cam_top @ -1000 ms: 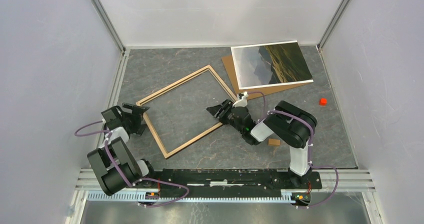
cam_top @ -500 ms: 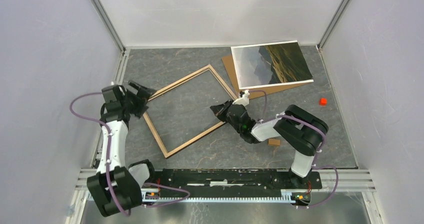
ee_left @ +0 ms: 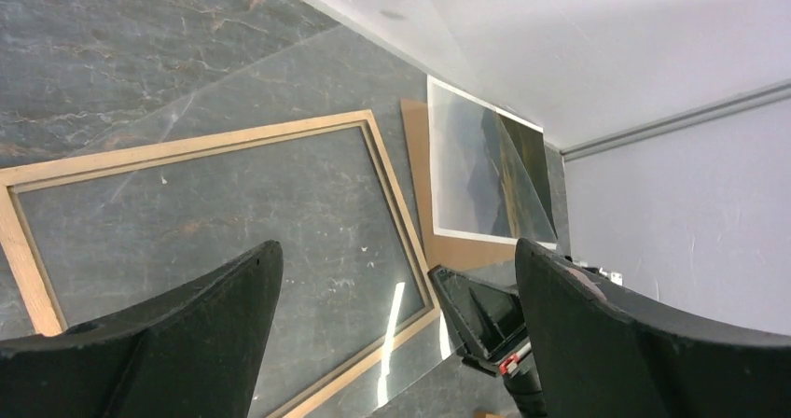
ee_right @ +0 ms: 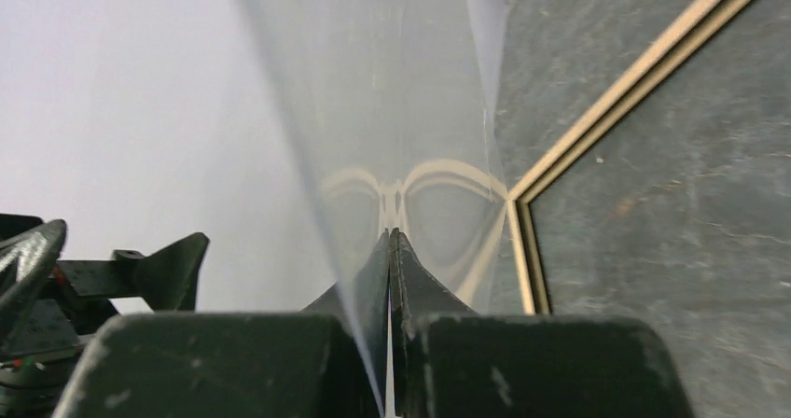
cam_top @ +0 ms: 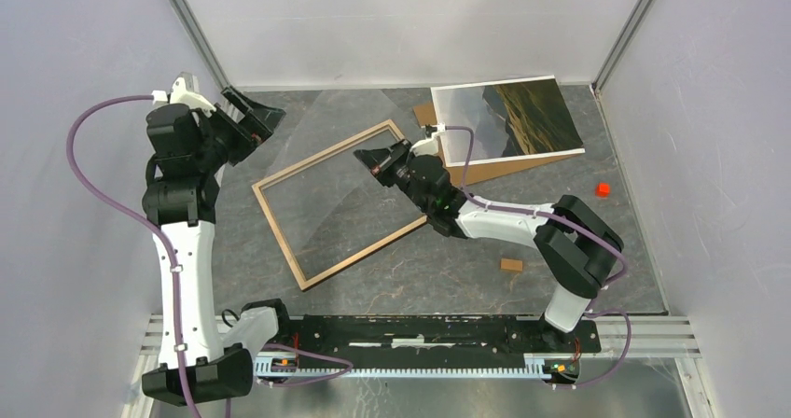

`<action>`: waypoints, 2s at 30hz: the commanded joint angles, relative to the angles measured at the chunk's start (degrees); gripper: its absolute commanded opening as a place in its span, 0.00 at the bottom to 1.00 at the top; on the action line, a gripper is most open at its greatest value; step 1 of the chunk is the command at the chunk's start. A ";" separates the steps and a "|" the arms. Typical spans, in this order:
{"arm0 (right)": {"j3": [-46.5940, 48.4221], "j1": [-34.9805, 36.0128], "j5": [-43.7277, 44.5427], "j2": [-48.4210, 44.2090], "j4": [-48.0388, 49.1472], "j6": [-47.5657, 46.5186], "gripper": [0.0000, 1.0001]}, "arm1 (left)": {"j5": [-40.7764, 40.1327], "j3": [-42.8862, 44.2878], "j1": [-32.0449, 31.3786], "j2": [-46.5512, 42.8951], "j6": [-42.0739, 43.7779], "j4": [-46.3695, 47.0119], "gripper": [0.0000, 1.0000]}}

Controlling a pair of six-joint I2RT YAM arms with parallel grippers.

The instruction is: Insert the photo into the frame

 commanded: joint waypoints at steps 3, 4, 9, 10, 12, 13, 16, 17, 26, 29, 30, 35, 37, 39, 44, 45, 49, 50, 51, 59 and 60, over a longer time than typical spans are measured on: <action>4.50 -0.07 0.65 2.59 -0.91 7.06 0.00 | 0.11 5.22 -1.54 1.70 3.89 -4.96 1.00; 4.68 -0.21 0.35 3.79 -0.45 8.65 0.00 | 0.04 5.40 -1.84 1.81 3.93 -5.00 1.00; 6.16 -1.21 -0.04 9.11 0.76 12.18 0.00 | -0.91 4.27 -2.75 1.86 4.54 -4.93 1.00; 5.37 -1.74 -0.21 9.63 1.35 12.75 0.00 | -1.11 3.92 -3.03 1.80 4.68 -4.89 1.00; 3.26 -2.57 -0.08 10.34 2.08 13.40 0.00 | -1.24 3.19 -3.44 1.67 4.93 -4.91 1.00; 2.06 -2.78 0.28 10.61 2.47 13.21 0.00 | -1.35 2.76 -3.53 1.71 4.86 -4.90 1.00; -0.26 -3.14 0.33 11.88 3.74 12.17 0.00 | -1.53 1.68 -3.82 2.01 4.97 -4.21 1.00; -0.94 -3.30 -0.18 12.53 4.34 12.36 0.00 | -1.47 1.43 -3.82 2.07 4.99 -3.97 1.00; -6.70 -3.59 -1.24 12.86 6.15 12.78 0.00 | -1.46 0.50 -4.01 2.39 5.16 -3.83 1.00; -8.06 -3.61 -1.40 12.74 6.76 12.95 0.00 | -1.45 0.49 -4.10 2.70 5.11 -3.85 1.00; -8.72 -3.58 -1.44 12.82 7.28 13.36 0.00 | -1.53 0.56 -4.12 2.77 5.11 -3.87 1.00; -11.64 -3.59 -1.18 11.67 8.60 14.20 0.00 | -1.79 0.68 -4.53 3.47 5.20 -3.88 1.00; -12.69 -3.58 -0.90 11.26 9.16 14.56 0.00 | -1.80 0.83 -4.82 3.79 5.20 -3.90 1.00; -13.44 -3.67 -0.72 10.85 9.22 14.58 0.00 | -2.10 0.98 -5.07 3.93 5.31 -3.88 1.00; -14.65 -3.71 -0.13 10.27 10.03 14.47 0.00 | -2.42 1.05 -5.38 4.18 5.38 -3.83 1.00; -14.76 -3.69 -0.05 10.24 10.18 14.63 0.00 | -2.49 1.01 -5.59 4.19 5.41 -3.85 1.00; -14.63 -3.65 0.23 10.53 10.61 14.75 0.00 | -2.68 1.10 -6.03 4.61 5.48 -3.79 1.00; -14.63 -3.68 0.46 10.49 10.71 14.66 0.00 | -2.76 1.18 -6.10 4.62 5.51 -3.72 1.00; -14.63 -3.72 0.63 10.45 10.80 14.56 0.00 | -2.84 1.30 -6.20 4.77 5.49 -3.78 1.00; -13.96 -3.78 1.94 10.05 9.55 14.29 0.00 | -3.36 1.64 -7.29 5.59 5.91 -3.74 1.00; -13.97 -3.75 2.14 9.90 9.50 14.25 0.00 | -3.42 1.69 -7.47 5.65 5.95 -3.78 1.00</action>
